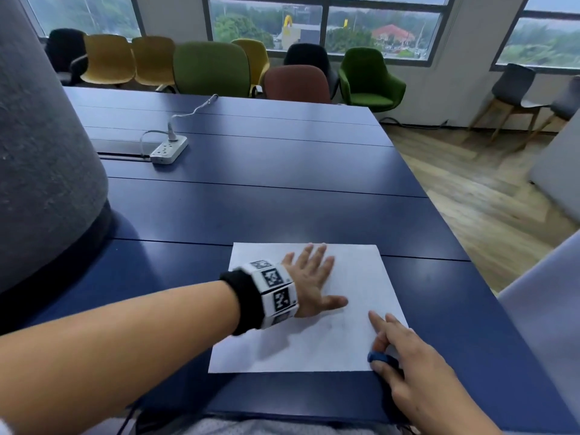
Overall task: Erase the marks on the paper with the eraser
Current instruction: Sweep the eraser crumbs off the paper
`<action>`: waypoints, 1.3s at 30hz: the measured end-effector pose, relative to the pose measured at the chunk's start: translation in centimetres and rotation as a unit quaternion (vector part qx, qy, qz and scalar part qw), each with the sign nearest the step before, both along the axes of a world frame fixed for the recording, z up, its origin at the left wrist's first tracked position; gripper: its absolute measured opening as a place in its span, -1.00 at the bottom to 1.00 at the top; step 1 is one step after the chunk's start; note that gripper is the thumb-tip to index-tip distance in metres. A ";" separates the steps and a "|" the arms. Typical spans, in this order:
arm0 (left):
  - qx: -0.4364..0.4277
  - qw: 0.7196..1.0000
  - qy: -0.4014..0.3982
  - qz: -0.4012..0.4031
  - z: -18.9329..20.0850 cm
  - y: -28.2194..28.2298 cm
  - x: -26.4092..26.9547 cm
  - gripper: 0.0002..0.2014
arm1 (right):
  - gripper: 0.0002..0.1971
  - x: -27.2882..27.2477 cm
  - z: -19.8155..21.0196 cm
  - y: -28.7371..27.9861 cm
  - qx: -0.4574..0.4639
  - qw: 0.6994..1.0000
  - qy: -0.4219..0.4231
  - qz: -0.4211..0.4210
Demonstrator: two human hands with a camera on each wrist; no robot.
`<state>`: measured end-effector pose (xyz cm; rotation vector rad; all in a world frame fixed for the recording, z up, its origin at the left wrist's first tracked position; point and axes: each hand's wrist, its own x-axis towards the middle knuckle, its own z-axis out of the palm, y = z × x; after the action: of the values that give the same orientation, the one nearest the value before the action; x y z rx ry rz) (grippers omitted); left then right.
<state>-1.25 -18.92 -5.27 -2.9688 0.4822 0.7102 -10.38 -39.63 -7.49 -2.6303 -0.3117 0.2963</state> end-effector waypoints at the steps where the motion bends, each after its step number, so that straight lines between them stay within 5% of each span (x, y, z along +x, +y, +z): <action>1: -0.002 1.000 0.007 -0.015 -0.4 -0.8 0.2 -0.15 | -0.51 0.0 0.1 0.0 0.004 1.000 0.001 0.001; 6: 0.007 1.000 0.013 0.007 -1.4 0.3 -0.6 -0.11 | -0.63 -0.1 -0.1 -0.1 0.033 0.999 -0.001 0.005; 12: 0.006 0.980 -0.001 0.200 -0.6 4.6 -1.6 -0.02 | -0.57 -0.6 0.3 0.3 -0.003 1.000 -0.027 0.014; 18: -0.031 0.998 0.033 -0.043 -0.9 0.6 -2.3 -0.18 | -0.40 -0.7 0.7 0.3 0.001 1.000 -0.007 0.008; 26: 0.027 0.980 0.017 0.195 -0.2 5.2 -2.0 -0.04 | -0.61 -0.9 0.9 0.3 -0.006 1.000 -0.017 0.018; 35: 0.045 0.991 0.042 0.117 2.0 4.2 0.5 0.11 | -0.53 -0.7 1.5 0.3 -0.038 0.998 -0.025 0.048; 39: 0.048 0.991 0.039 0.117 2.2 3.8 0.2 0.20 | -0.90 -0.1 4.8 -0.1 -0.030 0.997 -0.008 0.074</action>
<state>-1.09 -15.09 -3.06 -2.9437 0.0995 0.8444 -10.50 -39.76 -2.67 -2.6742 -0.5113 0.3373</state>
